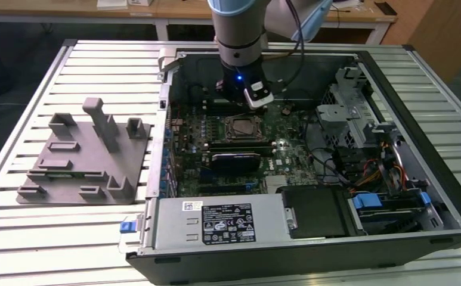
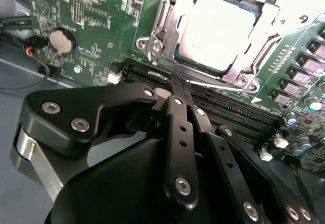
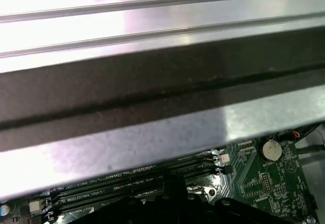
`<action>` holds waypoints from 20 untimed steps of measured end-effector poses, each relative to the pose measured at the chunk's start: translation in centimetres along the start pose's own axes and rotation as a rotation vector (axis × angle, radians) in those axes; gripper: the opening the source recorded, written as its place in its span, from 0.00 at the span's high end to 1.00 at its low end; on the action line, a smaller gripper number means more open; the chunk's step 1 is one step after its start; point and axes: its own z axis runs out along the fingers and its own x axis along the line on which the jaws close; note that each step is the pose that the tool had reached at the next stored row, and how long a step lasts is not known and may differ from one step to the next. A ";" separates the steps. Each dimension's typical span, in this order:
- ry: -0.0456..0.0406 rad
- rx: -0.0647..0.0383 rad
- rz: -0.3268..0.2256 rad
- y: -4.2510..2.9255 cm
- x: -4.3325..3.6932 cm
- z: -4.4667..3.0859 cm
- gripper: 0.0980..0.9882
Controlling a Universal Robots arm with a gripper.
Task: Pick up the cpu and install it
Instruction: 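Install the first cpu locking lever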
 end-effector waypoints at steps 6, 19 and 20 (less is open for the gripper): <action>-0.0074 0.007 0.033 0.03 0.33 0.22 0.99; -0.0213 0.020 0.093 -0.07 0.60 0.70 0.99; -0.0222 0.022 0.098 -0.08 0.61 0.74 0.99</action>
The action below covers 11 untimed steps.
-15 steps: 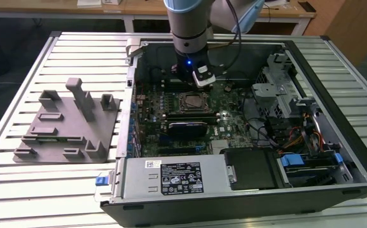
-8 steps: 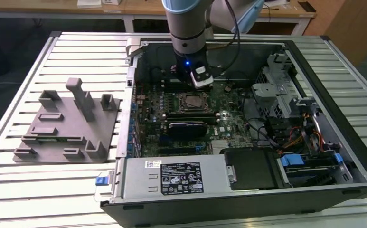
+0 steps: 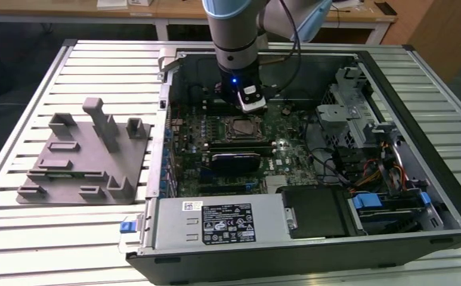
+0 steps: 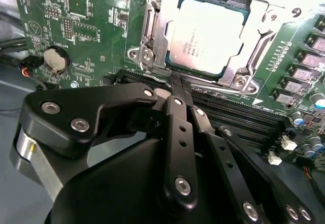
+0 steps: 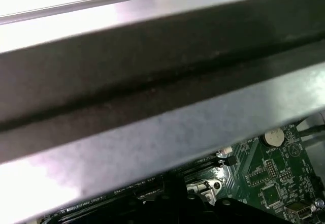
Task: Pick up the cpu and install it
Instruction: 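Install the first cpu locking lever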
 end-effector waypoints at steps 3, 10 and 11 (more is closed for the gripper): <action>-0.0031 0.004 0.013 -0.03 0.02 0.10 0.99; -0.0054 0.006 0.022 -0.03 0.02 0.12 0.99; -0.0057 0.005 0.022 0.00 0.01 0.04 0.99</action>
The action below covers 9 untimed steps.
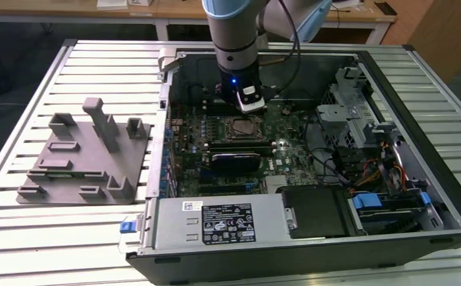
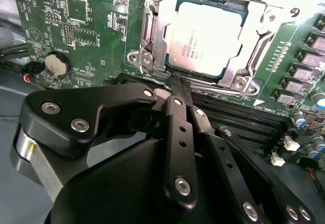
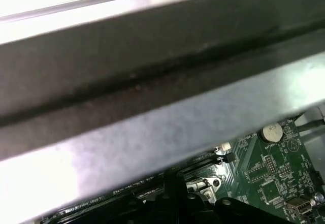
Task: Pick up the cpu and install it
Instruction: 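Install the first cpu locking lever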
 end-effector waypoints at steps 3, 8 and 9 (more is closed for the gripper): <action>0.0002 0.001 0.000 0.10 -0.08 -0.57 0.99; -0.0006 0.000 0.000 0.21 -0.10 -0.88 0.99; -0.0012 0.000 0.000 0.32 -0.06 -0.87 0.99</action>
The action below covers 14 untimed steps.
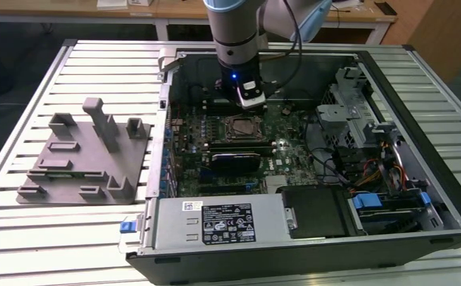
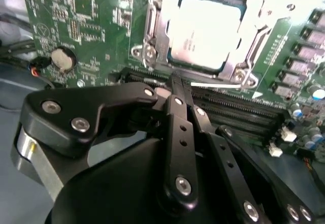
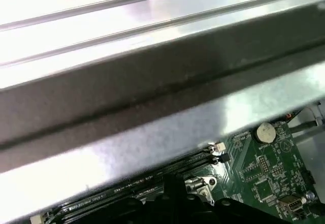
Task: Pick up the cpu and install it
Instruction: 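Install the first cpu locking lever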
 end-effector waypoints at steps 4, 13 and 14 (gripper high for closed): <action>-0.0020 -0.001 0.000 0.40 0.16 0.09 0.99; -0.0098 0.005 -0.002 0.26 0.20 0.51 0.99; -0.0105 0.006 -0.002 0.22 0.20 0.56 0.99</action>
